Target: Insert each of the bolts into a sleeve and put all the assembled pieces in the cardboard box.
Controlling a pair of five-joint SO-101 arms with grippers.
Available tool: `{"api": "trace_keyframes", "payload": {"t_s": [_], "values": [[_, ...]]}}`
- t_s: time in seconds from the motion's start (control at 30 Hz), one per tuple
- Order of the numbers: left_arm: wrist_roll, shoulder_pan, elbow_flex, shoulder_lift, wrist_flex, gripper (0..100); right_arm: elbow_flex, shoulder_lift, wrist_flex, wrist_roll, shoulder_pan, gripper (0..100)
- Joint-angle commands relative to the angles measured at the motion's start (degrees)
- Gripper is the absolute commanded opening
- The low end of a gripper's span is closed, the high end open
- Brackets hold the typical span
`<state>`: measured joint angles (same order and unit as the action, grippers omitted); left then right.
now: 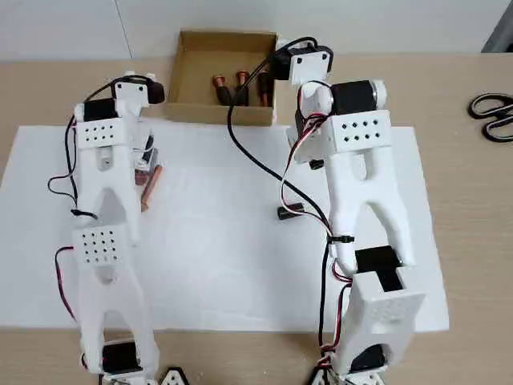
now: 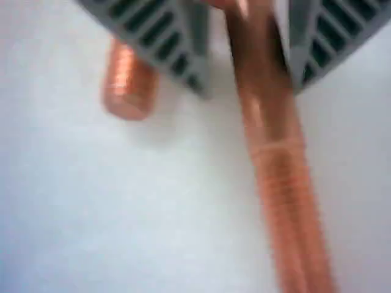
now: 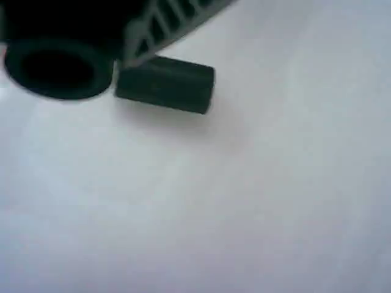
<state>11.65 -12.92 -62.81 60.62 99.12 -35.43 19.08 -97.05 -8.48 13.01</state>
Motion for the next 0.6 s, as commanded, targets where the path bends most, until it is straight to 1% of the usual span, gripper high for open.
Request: {"api": "trace_keyframes", "payload": {"t_s": [0.0, 0.13, 0.27, 0.43, 0.57], "values": [[0.9, -0.4, -1.6, -0.6, 1.3, 1, -2.3, -4.2, -0.7, -0.5, -0.2, 5.7], [0.5, -0.4, -1.6, -0.6, 1.3, 0, -2.3, -4.2, -0.7, -0.5, -0.1, 5.7], [0.5, 1.1, -1.7, -1.8, 1.4, 0, -2.3, -4.2, -0.7, -0.5, -0.1, 5.7], [0.4, 3.3, 1.4, -10.1, 1.4, 0, -2.3, -4.2, -0.7, -0.5, -0.2, 5.7], [0.5, 5.5, 9.3, -19.3, 1.4, 0, -2.3, -4.2, -0.7, -0.5, -0.3, 5.7]]}}
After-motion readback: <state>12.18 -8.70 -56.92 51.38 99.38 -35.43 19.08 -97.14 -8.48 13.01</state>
